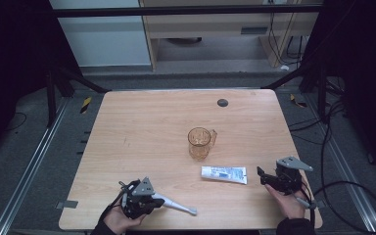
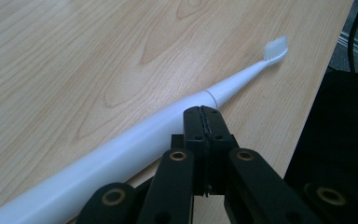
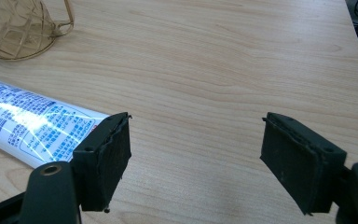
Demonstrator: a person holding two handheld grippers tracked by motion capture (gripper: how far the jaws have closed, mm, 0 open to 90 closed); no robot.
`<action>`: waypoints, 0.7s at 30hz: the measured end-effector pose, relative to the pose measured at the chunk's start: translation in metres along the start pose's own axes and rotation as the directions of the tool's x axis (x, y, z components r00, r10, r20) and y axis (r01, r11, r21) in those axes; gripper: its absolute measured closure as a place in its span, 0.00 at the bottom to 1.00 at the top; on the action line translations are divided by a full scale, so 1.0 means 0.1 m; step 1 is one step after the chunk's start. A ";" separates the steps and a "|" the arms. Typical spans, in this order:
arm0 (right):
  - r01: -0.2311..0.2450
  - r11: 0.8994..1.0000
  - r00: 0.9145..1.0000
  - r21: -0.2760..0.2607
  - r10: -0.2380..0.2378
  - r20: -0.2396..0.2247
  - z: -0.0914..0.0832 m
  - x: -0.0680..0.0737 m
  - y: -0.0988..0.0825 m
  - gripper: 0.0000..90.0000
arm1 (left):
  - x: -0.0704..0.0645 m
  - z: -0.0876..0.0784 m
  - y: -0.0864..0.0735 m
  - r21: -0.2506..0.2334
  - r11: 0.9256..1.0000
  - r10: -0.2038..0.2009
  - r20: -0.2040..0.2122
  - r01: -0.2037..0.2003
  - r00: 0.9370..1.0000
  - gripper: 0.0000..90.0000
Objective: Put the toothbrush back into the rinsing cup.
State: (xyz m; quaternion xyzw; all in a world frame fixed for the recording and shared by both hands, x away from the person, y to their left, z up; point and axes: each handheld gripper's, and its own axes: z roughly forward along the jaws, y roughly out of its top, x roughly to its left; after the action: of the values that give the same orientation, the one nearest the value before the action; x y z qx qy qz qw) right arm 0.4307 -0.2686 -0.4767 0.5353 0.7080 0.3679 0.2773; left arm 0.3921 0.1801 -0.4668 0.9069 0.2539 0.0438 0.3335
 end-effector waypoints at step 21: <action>0.009 1.000 1.000 0.020 -0.008 -0.004 0.02 0.01 0.00 0.25 | -0.02 0.22 0.09 0.036 0.999 0.020 0.006 -0.020 1.000 1.00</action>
State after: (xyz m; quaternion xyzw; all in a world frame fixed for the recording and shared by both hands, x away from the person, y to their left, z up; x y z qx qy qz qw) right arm 0.4321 -0.2675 -0.4784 0.5343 0.7144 0.3606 0.2723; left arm 0.3999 0.1606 -0.4778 0.9153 0.2447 0.0398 0.3175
